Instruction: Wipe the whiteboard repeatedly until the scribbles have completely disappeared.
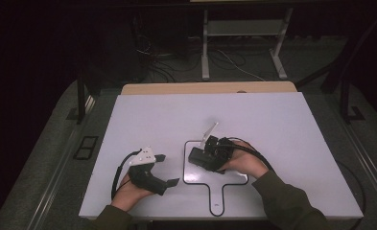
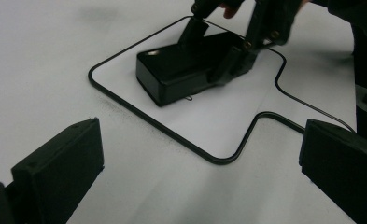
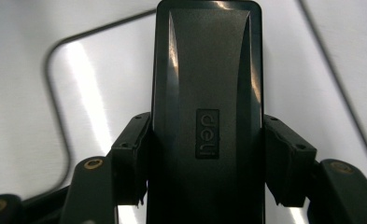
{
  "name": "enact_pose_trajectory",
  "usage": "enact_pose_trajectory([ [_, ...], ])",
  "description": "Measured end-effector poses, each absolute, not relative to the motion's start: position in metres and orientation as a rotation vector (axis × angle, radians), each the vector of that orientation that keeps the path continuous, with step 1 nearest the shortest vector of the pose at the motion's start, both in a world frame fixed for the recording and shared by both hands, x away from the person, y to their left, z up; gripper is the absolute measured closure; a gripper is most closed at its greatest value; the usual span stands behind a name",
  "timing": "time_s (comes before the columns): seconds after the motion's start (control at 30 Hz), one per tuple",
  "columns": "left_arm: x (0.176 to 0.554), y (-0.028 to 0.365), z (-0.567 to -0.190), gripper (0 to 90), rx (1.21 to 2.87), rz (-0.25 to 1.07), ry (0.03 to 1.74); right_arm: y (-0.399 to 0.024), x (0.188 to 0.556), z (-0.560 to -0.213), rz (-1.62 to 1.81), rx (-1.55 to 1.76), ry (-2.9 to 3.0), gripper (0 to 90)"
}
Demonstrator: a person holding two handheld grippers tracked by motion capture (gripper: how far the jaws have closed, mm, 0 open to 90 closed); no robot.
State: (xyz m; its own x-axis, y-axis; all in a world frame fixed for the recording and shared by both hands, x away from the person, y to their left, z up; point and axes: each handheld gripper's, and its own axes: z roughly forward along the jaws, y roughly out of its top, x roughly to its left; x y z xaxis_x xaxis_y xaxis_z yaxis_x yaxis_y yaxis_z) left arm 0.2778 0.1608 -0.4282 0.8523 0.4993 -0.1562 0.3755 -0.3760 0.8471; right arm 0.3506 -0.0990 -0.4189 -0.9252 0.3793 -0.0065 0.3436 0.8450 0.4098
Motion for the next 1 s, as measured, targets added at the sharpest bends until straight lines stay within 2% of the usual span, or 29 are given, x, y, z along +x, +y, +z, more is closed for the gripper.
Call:
enact_pose_trajectory([
  [0.2, 0.277, 0.161, -0.428, 0.0, 2.005, 0.153, 0.641, -0.091, 0.341, -0.418, 0.629, 0.539, 2.952, 38.6],
  [0.67, 0.278, 0.162, -0.428, 0.0, 2.008, 0.152, 0.638, -0.096, 0.392, -0.418, 0.597, 0.688, 2.910, 38.6],
  [1.0, 0.277, 0.161, -0.428, 0.0, 2.003, 0.153, 0.637, -0.081, 0.370, -0.418, 0.593, 0.577, 2.947, 38.6],
])
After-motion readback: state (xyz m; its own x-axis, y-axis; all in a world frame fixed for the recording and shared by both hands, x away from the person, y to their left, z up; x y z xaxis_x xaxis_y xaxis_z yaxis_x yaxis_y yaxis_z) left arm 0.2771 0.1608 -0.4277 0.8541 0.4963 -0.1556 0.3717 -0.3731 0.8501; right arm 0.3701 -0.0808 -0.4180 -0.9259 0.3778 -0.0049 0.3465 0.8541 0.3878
